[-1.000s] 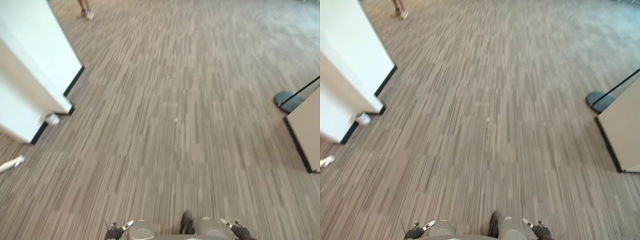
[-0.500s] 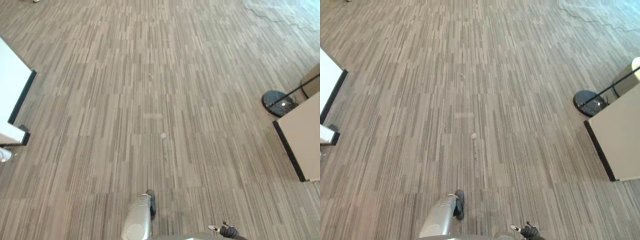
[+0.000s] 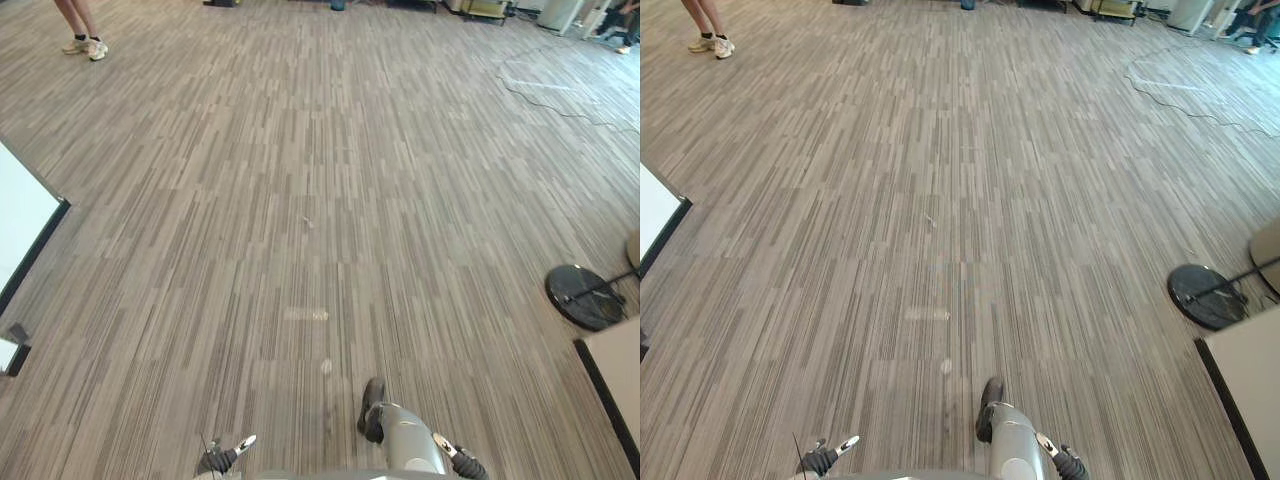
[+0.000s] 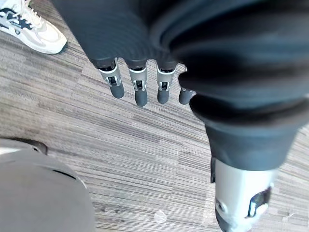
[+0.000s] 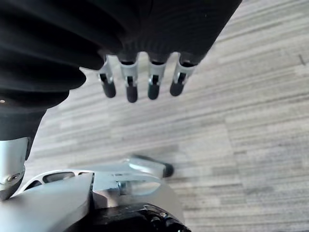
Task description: Organize washtable
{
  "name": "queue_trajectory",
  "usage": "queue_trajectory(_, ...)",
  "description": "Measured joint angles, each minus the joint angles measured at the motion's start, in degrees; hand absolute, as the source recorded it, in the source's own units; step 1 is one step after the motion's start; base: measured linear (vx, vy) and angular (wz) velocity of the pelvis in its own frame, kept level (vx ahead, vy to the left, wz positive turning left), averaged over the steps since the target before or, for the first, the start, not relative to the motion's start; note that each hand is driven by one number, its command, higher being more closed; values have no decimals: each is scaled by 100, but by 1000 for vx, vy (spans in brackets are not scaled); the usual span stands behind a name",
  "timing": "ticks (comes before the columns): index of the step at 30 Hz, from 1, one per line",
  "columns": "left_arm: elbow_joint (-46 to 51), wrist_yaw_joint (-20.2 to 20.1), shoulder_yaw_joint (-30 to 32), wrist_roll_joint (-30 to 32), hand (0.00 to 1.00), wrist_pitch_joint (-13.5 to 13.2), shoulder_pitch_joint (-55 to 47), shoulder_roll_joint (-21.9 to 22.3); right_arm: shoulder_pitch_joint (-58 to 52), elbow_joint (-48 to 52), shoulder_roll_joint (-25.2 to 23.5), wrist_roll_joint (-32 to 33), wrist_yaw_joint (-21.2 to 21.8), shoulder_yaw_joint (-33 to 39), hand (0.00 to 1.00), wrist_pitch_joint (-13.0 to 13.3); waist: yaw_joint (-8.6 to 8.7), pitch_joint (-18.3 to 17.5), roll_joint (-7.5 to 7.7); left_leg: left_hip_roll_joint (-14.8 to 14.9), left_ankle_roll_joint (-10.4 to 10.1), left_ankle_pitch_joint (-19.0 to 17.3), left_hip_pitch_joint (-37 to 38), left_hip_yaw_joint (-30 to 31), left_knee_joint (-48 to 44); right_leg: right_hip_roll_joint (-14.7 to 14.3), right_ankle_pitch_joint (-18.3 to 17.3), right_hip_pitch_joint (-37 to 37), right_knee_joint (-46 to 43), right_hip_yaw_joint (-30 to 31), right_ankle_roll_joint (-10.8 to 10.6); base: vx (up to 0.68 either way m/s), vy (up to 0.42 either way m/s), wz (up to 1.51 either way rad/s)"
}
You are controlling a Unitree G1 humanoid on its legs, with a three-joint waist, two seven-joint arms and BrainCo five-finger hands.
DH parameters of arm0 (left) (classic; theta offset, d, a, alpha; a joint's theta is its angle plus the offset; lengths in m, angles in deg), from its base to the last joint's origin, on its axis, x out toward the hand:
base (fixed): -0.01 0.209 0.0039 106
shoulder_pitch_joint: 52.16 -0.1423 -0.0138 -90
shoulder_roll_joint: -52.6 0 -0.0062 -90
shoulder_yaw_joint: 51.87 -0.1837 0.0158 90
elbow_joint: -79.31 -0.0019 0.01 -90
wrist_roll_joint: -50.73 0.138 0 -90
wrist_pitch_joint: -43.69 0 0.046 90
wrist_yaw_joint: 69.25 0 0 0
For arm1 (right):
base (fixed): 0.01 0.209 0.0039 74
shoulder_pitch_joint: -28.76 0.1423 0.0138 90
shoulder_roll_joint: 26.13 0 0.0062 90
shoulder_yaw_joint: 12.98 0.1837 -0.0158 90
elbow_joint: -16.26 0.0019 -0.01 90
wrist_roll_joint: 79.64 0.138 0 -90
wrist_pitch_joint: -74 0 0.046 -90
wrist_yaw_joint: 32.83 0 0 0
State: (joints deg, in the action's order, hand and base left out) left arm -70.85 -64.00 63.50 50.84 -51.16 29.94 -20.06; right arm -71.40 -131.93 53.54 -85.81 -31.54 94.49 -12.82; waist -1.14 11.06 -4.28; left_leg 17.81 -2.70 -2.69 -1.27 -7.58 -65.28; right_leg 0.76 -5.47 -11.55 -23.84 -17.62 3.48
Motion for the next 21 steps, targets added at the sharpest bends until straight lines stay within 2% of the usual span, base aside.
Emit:
queue_trajectory(1, -14, 0, 3, -1, 0, 8, -6, -47, 21, -92, -3, 1, -19, 2, 0, -6, -6, 11, 15, 104, 53, -380, -378, -56, -386, -73, -46, 430, 238, 101, 11, 671, -107, -40)
queue_trajectory(2, -13, -1, -5, 1, 0, 6, -15, -77, 41, -155, -16, 2, -20, 1, 0, -4, -12, 44, 84, 90, 41, -516, -519, -119, -379, -72, -45, 669, 406, 152, 10, 632, -68, -38)
queue_trajectory(4, 1, 1, 0, -4, 0, -14, -110, -124, 108, -342, -75, 7, -27, -5, 0, 0, -54, 38, 285, 50, -49, -931, -1016, -379, 522, 6, -47, 1461, 1031, 392, -18, 627, -26, -44)
queue_trajectory(5, 3, 4, -1, -4, 0, -22, -113, -134, 100, -347, -88, 10, -27, -4, 0, 0, -93, 35, 313, 30, -56, -936, -1123, -394, 899, 30, -65, 1587, 1145, 427, -85, 581, 58, -52)
queue_trajectory(7, -14, 13, -1, -7, 0, -34, -134, -143, 86, -352, -85, 21, -14, -7, 0, 11, -139, 35, 320, -105, -85, -889, -1305, -317, 3042, 107, -318, 1920, 1406, 571, -440, 382, 118, -44)
queue_trajectory(8, -27, 13, -2, -11, 0, -21, -149, -151, 75, -351, -88, 50, -15, -8, 0, 20, -128, 32, 321, -161, -110, -851, -1302, -214, 3599, 137, -422, 1956, 1357, 620, -512, 321, 202, -38)
queue_trajectory(9, -50, 4, -8, -20, 0, -3, -212, -178, 58, -388, -90, 95, -24, -61, 0, 29, -175, 19, 357, -348, -221, -252, -1242, 45, 4167, 222, -654, 2007, 1164, 745, -699, 410, 287, -34)
queue_trajectory(10, -82, -4, -7, -32, 0, -2, -253, -203, 75, -436, -78, 97, -28, -103, 0, 27, -202, -27, 379, -480, -193, -94, -1162, 89, 4211, 262, -730, 2036, 1106, 852, -746, 510, 286, -18)
queue_trajectory(11, -191, 22, -13, -50, 0, 4, -272, -388, 60, -516, -218, 109, -33, -267, 0, 49, -128, -159, 696, -722, -106, -139, -1140, 1, 4272, 498, -763, 2014, 1138, 935, -788, 530, 240, 11)
queue_trajectory(12, -231, 18, -22, -51, 0, -4, -236, -540, 101, -594, -306, 106, -36, -299, 0, 67, -117, -217, 890, -802, -40, -233, -1253, -52, 4066, 593, -731, 2015, 1186, 986, -781, 427, 158, 20)
queue_trajectory(14, -301, 12, -5, -53, 0, 5, -227, -617, 138, -692, -308, 105, -30, -384, 0, 77, -150, -254, 953, -798, 18, -554, -1306, -114, 3691, 628, -616, 2008, 1059, 1091, -866, 327, 193, -16)
queue_trajectory(16, -447, 10, -2, -59, 0, 9, -228, -616, 152, -699, -284, 102, -22, -452, 0, 101, -153, -238, 920, -773, 62, -859, -1031, -349, 3732, 707, -614, 1745, 280, 1288, -868, 223, 210, -47)
queue_trajectory(18, -509, -9, -58, -45, 0, 73, -266, -682, 198, -727, -298, 107, -17, -447, 0, 101, -164, -262, 987, -868, 105, -894, -476, -732, 4150, 1036, -357, 1215, -865, 1265, -917, 179, 120, -77)
queue_trajectory(19, -510, -11, -133, -35, 0, 80, -274, -654, 202, -718, -269, 106, 0, -452, 0, 145, -107, -266, 939, -887, 138, -907, -146, -893, 4405, 1173, -365, 1081, -1252, 1131, -836, 138, 68, -68)
queue_trajectory(21, -504, -9, -280, 40, 0, 76, -221, -749, 221, -715, -226, 106, 2, -519, 0, 153, -83, -292, 885, -862, 154, -909, 135, -1003, 4725, 1247, -766, 920, -1088, 718, -857, 186, -42, -32)
